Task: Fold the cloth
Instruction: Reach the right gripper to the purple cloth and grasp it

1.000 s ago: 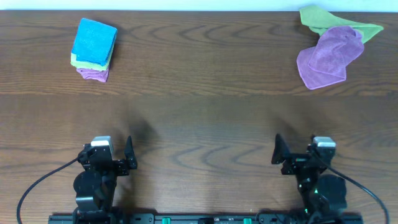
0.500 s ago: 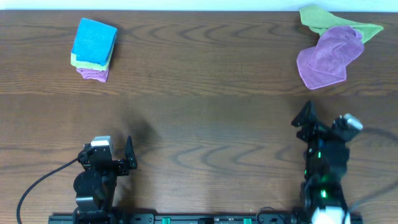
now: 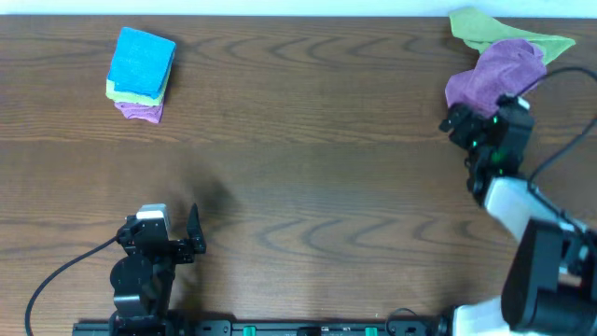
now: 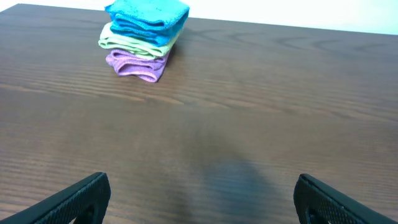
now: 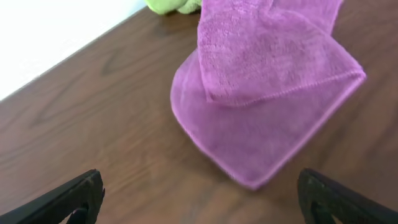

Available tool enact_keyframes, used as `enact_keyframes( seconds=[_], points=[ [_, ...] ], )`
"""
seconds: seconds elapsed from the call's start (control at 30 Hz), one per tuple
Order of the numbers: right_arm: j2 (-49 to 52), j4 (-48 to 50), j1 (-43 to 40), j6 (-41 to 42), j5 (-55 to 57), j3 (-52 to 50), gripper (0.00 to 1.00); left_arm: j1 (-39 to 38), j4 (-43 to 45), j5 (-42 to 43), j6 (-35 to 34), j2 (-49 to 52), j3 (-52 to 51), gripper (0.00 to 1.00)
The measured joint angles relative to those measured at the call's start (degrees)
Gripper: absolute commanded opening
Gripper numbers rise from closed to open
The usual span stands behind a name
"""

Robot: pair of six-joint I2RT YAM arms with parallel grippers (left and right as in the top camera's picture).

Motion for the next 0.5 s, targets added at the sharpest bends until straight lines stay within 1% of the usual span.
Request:
enact_keyframes(
  seconds=[0.07, 0.23, 0.33, 0.4, 0.5],
  points=[
    [2.75, -1.62, -0.31, -1.46, 0.37, 3.28, 0.99, 0.0, 0.0, 0.02, 0.02, 0.0, 0.0, 0.95],
    [10.64, -1.88, -1.46, -6.12, 1.25, 10.67, 0.99, 0.0, 0.0, 0.02, 0.0, 0.0, 0.0, 0.96],
    [15.39, -1.86, -1.81, -7.19, 1.38, 13.33, 0.99, 0.0, 0.0, 0.02, 0.0, 0.0, 0.0, 0.95],
    [18.6, -1.84, -1.92, -7.56, 1.75, 14.62, 0.98, 0.0, 0.0, 0.02, 0.0, 0.0, 0.0, 0.95],
    [21.99, -1.27, -1.99, -8.41, 2.99, 16.15, 0.94, 0.0, 0.0, 0.0, 0.0, 0.0, 0.0, 0.95]
  ],
)
